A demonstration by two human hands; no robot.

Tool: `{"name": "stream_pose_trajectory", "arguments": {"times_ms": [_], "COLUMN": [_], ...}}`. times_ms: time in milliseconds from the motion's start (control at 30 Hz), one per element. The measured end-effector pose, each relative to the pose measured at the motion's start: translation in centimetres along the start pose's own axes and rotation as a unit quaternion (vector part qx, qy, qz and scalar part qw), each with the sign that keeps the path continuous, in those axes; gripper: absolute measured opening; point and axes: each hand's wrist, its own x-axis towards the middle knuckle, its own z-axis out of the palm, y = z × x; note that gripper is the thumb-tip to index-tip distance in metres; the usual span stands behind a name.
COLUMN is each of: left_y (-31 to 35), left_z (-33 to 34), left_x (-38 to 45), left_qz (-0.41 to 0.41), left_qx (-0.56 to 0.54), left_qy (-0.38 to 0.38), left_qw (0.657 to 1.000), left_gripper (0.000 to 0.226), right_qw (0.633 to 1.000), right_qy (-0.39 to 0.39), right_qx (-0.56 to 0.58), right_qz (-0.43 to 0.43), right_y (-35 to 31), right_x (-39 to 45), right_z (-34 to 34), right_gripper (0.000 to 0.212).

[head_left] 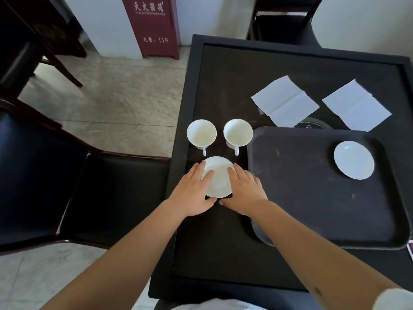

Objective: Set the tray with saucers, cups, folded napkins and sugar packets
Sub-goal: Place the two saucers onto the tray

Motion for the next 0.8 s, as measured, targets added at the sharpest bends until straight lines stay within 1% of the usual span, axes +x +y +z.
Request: {"name": "stream_pose_trajectory", "arguments": {"times_ms": [100,167,300,533,700,800], "left_y": [-0.5,-0.8,-1.4,-1.8,-1.6,-1.6], "left_z": [0.3,0.2,0.0,0.0,-0.1,-0.4], "left_x": [0.6,0.8,1.1,1.8,1.9,1.1], "left_qz": [-0.002,-0.002,0.009,0.025,0.020,0.007], "left_qx": [-0.004,-0.010,-0.005,-0.009,-0.009,-0.043], "left_qy": [-0.031,-0.025,-0.013,0.018,0.013,-0.009], "left_qw": [1.000,1.000,1.000,0.999,1.000,0.999], "left_gripper": [0.086,0.089,0.089,0.077,0.073,0.075], "right_qw": [1.000,1.000,0.999,0.999,0.999,0.998], "right_qy": [-0.010,-0.007,0.010,0.024,0.014,0.000], "right_qx": [-0.001,0.006,0.013,0.016,0.029,0.056], "right_qz": [0.015,0.025,0.035,0.022,0.018,0.000], "right_y": [0.0,0.0,-0.1,0.1,0.2,0.5], "right_x": [0.9,1.4,2.2,2.6,2.6,2.0], "right_z": [0.2,0.3,0.5,0.7,0.4,0.0], "right_gripper": [0.120,0.124,0.120,0.118,0.113,0.108]}}
